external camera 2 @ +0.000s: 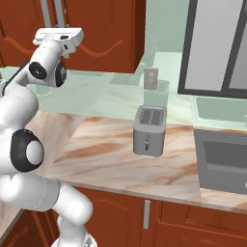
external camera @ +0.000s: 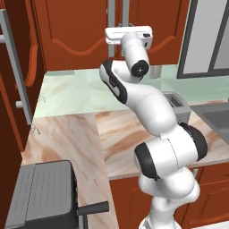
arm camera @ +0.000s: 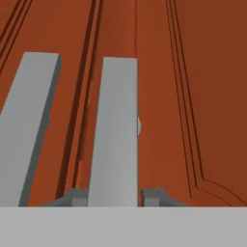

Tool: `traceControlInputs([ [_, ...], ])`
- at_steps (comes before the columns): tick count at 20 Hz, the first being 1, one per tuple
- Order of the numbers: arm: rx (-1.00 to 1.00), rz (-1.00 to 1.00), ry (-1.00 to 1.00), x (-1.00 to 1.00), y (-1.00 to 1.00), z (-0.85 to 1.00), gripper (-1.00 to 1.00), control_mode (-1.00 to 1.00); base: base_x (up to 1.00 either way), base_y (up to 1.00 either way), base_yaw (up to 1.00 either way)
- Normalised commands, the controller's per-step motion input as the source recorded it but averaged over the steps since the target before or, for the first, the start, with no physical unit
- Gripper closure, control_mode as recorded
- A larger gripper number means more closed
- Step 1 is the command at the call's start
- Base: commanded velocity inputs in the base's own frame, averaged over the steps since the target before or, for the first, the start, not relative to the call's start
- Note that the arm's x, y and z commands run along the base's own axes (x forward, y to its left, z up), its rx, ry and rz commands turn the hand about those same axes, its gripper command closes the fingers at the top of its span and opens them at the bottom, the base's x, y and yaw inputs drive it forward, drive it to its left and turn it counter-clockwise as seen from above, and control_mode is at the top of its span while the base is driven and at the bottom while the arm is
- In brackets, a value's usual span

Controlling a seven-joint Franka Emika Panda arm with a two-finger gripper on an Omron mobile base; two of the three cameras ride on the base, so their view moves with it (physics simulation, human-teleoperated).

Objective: The dining table condiment station is running low on ketchup. Refill the condiment station by opening the cabinet and taking the ketchup from the cabinet and placing it on the dining table.

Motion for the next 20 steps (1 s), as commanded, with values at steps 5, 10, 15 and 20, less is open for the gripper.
traceControlInputs([
  [5, -0.02, 0.0, 0.04, -0.12, -0.07, -0.07, 1.0, -1.0, 0.0, 0.0, 0.0],
  [10, 0.02, -0.02, 0.03, -0.66, -0.53, -0.03, 1.0, -1.0, 0.0, 0.0, 0.0],
  [15, 0.03, -0.03, 0.13, -1.0, -0.67, 0.0, 1.0, -1.0, 0.0, 0.0, 0.0],
  [20, 0.05, -0.03, 0.12, -1.0, -0.79, 0.0, 1.0, -1.0, 0.0, 0.0, 0.0],
])
